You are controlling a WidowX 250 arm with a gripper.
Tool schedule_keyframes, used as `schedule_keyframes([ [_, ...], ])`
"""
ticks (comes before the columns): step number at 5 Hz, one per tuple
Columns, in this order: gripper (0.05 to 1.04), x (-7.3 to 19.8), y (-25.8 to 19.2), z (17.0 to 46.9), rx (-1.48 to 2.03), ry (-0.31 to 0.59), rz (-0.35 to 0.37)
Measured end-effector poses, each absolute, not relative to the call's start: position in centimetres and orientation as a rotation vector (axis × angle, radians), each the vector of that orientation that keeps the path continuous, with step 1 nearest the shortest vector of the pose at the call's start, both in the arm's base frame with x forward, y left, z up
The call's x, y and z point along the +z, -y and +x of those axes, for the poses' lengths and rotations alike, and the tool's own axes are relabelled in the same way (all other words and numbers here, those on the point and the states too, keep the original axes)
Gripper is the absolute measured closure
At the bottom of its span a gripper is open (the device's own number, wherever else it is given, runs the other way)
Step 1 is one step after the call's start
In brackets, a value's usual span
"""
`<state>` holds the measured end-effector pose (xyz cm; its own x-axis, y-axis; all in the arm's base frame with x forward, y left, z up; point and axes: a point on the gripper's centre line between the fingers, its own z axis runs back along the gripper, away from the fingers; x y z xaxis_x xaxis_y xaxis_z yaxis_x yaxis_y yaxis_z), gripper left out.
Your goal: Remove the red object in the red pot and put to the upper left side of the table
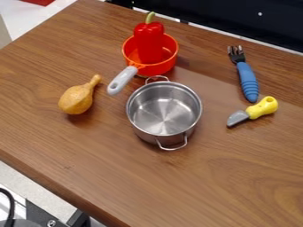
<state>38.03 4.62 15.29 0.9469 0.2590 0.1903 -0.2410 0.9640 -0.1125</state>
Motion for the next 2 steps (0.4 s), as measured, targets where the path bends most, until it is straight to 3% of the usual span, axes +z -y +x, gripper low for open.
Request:
schedule_keyframes([
  [2, 0.087, 13.05, -6.04, 36.29, 0.255, 0.206, -0.066],
])
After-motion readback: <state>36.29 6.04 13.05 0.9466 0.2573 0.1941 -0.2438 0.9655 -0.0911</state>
